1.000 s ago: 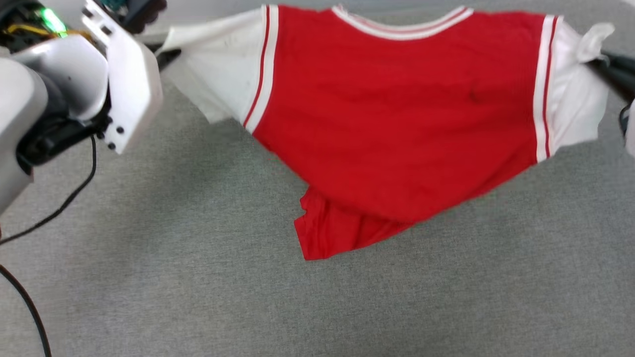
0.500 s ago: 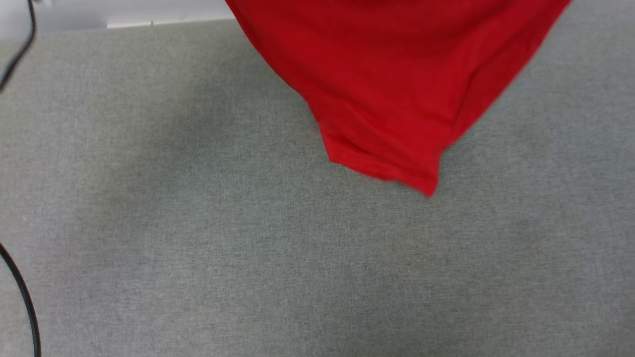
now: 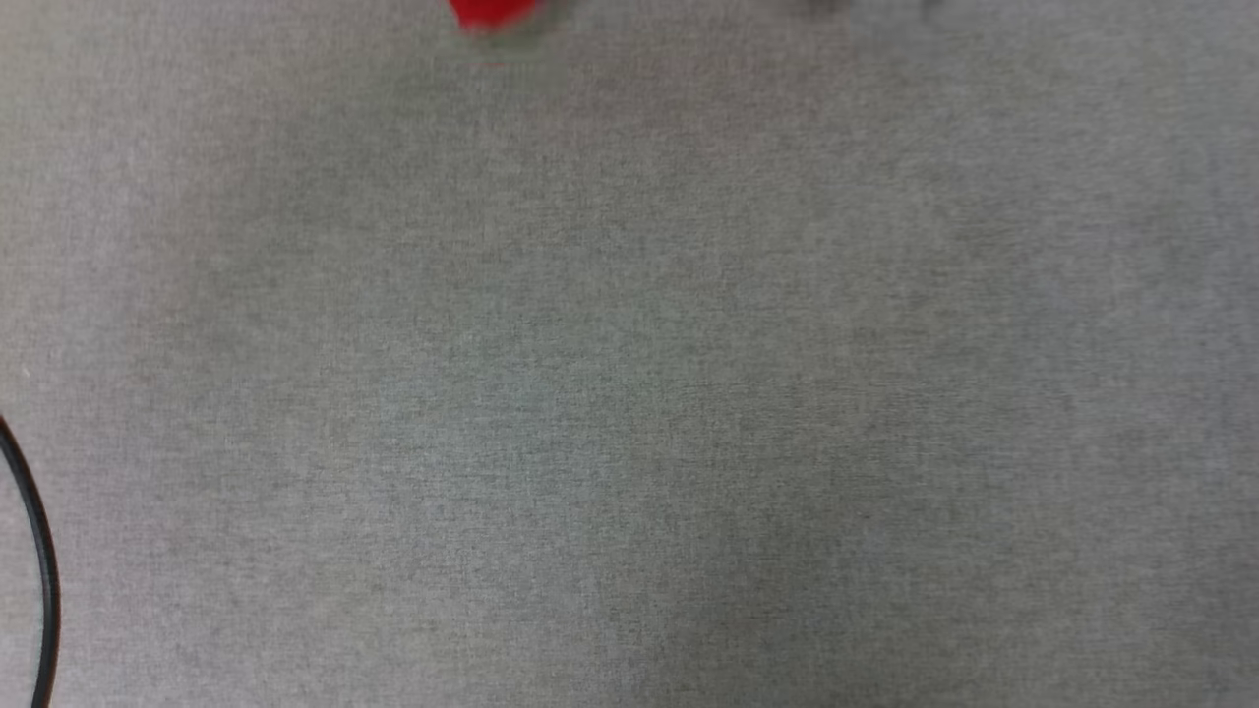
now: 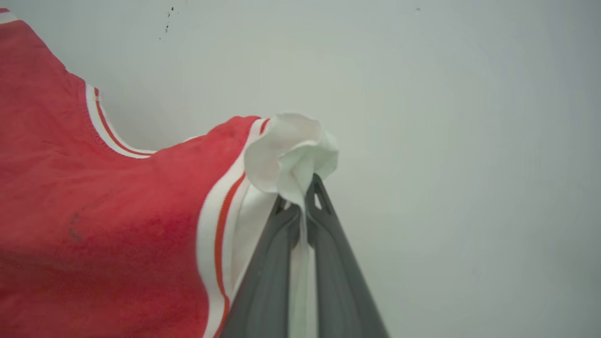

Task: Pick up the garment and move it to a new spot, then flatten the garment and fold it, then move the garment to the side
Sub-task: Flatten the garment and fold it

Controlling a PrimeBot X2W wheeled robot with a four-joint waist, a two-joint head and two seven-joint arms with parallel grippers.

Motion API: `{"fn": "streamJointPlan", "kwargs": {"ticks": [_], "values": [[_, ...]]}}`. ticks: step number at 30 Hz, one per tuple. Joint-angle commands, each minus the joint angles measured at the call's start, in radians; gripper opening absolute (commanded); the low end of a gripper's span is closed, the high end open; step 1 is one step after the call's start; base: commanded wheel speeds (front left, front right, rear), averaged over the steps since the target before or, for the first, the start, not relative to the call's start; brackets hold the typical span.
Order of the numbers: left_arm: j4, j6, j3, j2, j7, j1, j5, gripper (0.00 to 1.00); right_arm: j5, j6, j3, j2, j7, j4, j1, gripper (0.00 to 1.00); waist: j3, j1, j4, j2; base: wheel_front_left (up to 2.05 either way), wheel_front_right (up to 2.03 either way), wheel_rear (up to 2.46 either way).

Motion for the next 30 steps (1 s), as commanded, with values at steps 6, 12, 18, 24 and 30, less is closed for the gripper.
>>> {"fn": "streamJointPlan", "kwargs": {"ticks": [6, 12, 18, 24, 30], "values": [[0.115, 0.007, 0.014, -0.054, -0.091, -0.094, 0.038, 0.0, -0.055, -0.001, 0.006, 0.059, -0.06, 0.124, -0.123, 0.0, 0.048, -0.0001, 0.025, 0.0, 0.0, 0.0, 0.0], [0.206, -0.021, 0.014, -0.087, -0.155, -0.08, 0.019, 0.0, -0.07, -0.001, 0.057, 0.096, -0.12, 0.207, -0.126, 0.0, 0.076, -0.0001, 0.028, 0.0, 0.0, 0.0, 0.0], [0.257, -0.041, -0.004, -0.099, -0.224, 0.021, -0.007, 0.0, -0.031, -0.001, 0.132, 0.127, -0.193, 0.245, -0.02, 0.0, 0.078, -0.0001, 0.022, 0.0, 0.0, 0.0, 0.0], [0.252, -0.051, -0.021, -0.1, -0.281, 0.207, -0.06, 0.0, 0.034, -0.001, 0.218, 0.16, -0.264, 0.263, 0.152, 0.0, 0.036, -0.0001, 0.015, 0.0, 0.0, 0.0, 0.0], [0.174, -0.022, -0.026, -0.066, -0.322, 0.466, -0.119, 0.0, 0.132, -0.001, 0.3, 0.143, -0.325, 0.226, 0.346, 0.0, -0.03, -0.0001, 0.006, 0.0, 0.0, 0.0, 0.0]]}}
